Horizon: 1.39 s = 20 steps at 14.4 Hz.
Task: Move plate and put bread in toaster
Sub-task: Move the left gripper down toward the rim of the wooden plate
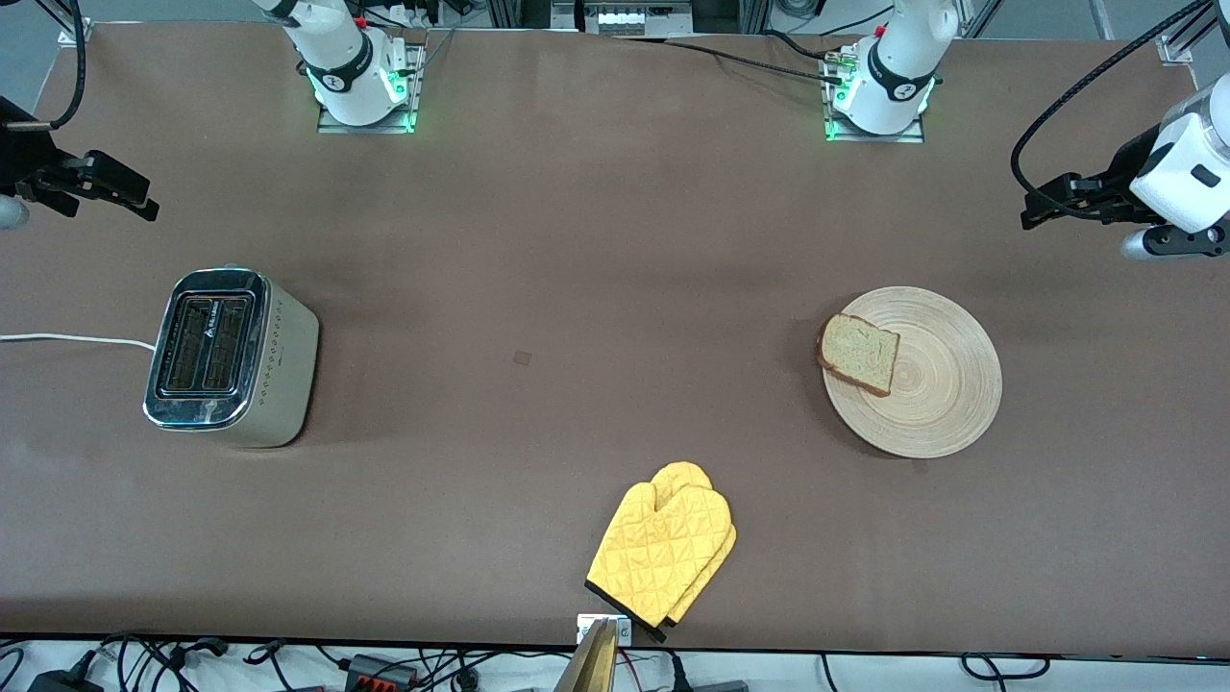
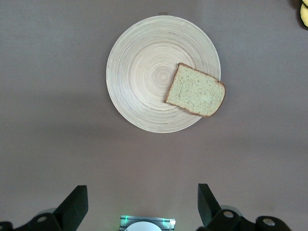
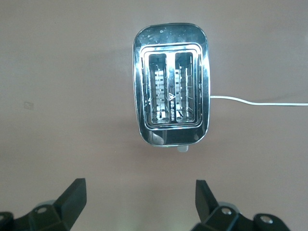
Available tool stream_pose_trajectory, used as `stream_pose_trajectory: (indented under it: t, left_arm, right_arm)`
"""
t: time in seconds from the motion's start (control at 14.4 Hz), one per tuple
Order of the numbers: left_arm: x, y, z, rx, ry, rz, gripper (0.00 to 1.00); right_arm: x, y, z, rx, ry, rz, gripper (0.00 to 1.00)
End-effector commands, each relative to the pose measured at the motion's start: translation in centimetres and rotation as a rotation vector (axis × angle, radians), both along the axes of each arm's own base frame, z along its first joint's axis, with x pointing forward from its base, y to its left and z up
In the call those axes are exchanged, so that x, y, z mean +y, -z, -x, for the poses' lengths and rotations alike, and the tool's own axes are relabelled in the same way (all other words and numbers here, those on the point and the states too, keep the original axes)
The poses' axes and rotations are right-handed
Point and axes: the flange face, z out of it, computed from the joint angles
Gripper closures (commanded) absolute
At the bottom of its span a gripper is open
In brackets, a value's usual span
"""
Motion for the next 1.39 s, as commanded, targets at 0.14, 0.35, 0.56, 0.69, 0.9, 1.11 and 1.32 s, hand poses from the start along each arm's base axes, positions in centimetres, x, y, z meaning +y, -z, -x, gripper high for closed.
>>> stream_pose_trajectory:
  t: [0.14,0.35,0.56,0.69,0.9,1.11,1.32]
  left_arm:
    - [0.1,-0.8,0.2,-0.019,-0.010,0.005,0.00]
    - [0.8,0.2,-0.2,0.002,-0.036,0.011,0.00]
    - [5.4,2.5,-2.0,0.033,-0.121,0.086,0.00]
    - [8.1,4.7,-3.7,0.066,-0.096,0.123,0.00]
    - [14.3,11.0,-5.4,0.101,-0.125,0.365,0.00]
    - [16.7,17.4,-6.7,0.136,-0.124,0.506,0.00]
    - [18.6,24.3,-7.5,0.164,-0.060,0.598,0.00]
  right_arm:
    - [0.0,-0.5,1.2,-0.010,-0.003,0.005,0.00]
    - [0.0,-0.4,1.2,-0.008,-0.003,0.005,0.00]
    - [0.1,-0.4,1.1,-0.013,0.000,0.004,0.00]
    - [-0.1,-0.4,1.1,-0.015,0.002,0.004,0.00]
    - [-0.4,-0.5,1.0,-0.021,0.000,0.004,0.00]
    - [0.3,-0.7,1.0,-0.030,-0.012,0.005,0.00]
    - [0.2,-0.6,0.9,-0.033,-0.010,0.004,0.00]
